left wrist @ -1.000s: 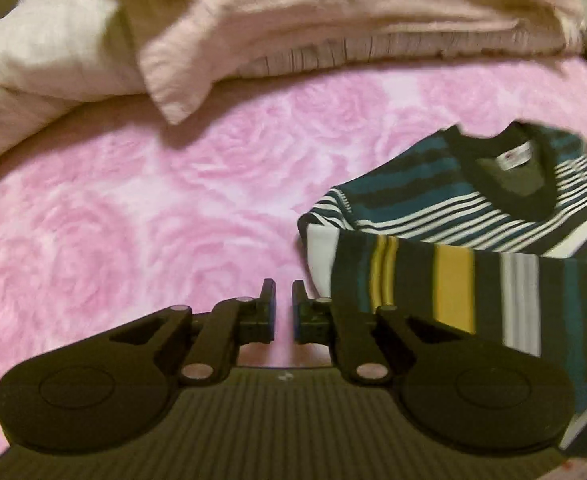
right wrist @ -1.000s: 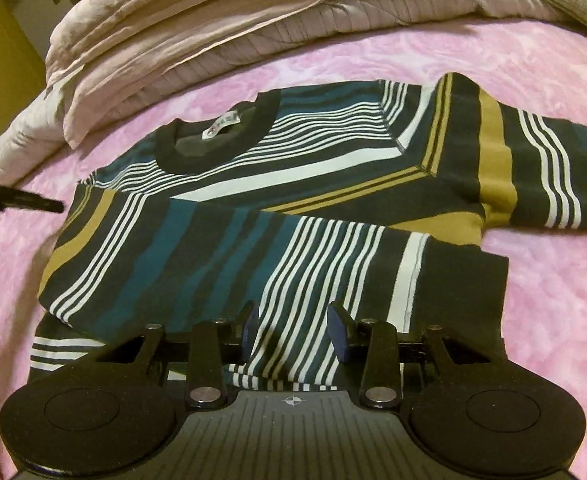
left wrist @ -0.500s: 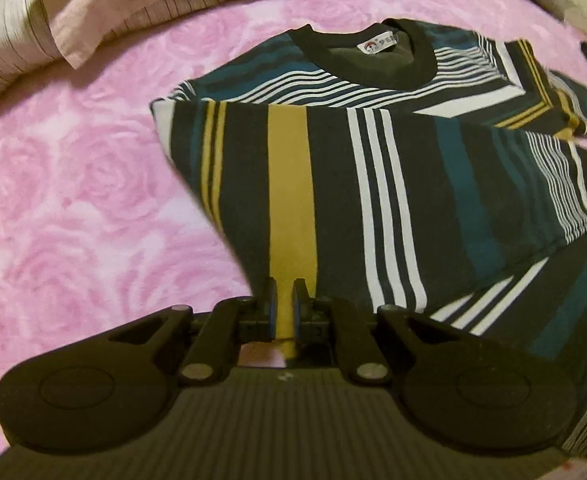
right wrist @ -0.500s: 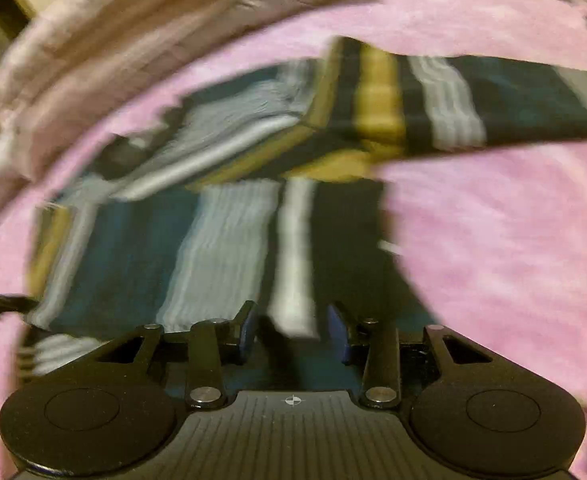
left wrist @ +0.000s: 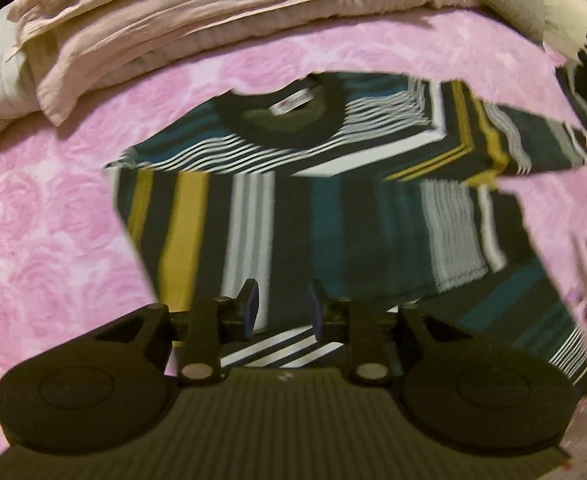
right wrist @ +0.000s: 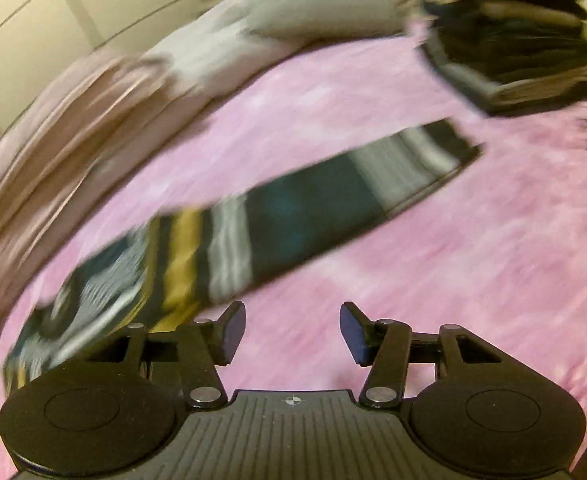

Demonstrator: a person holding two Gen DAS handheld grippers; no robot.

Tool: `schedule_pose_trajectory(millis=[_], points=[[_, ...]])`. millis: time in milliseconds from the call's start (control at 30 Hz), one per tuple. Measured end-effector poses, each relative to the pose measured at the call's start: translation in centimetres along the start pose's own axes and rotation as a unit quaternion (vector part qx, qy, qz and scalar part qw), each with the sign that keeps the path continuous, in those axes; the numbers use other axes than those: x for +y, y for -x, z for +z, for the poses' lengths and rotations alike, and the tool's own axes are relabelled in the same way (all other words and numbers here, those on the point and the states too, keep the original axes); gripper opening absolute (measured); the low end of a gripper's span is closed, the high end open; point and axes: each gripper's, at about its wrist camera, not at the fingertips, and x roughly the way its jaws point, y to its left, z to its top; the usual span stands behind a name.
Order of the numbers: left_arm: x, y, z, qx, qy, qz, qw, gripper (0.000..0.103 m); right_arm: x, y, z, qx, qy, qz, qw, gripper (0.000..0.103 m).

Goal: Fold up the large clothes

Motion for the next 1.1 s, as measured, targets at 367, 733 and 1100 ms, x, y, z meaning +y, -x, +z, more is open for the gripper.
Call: schedule_pose_trajectory(millis=[367,733,1100], points=[[-13.2,-6.3,4.6,0.019,0.075,0.030,0.9965,0.043,-15.9,-11.7,11.3,-0.016,-0.089,-0.022,0.996,0.049],[-16.7,-7.8,5.9,0.023,0.056,0.039,0.9973,0.049,-17.3,-11.8,14.5,-0.043,-0.126,0.027,0.991,0.005],[-5.9,-1.9,2.4,-0.038,0.116,0.026,0.9922,0.049,14.6,-0.2,9.4,-0.123,0.196,0.167,0.958,0.005]])
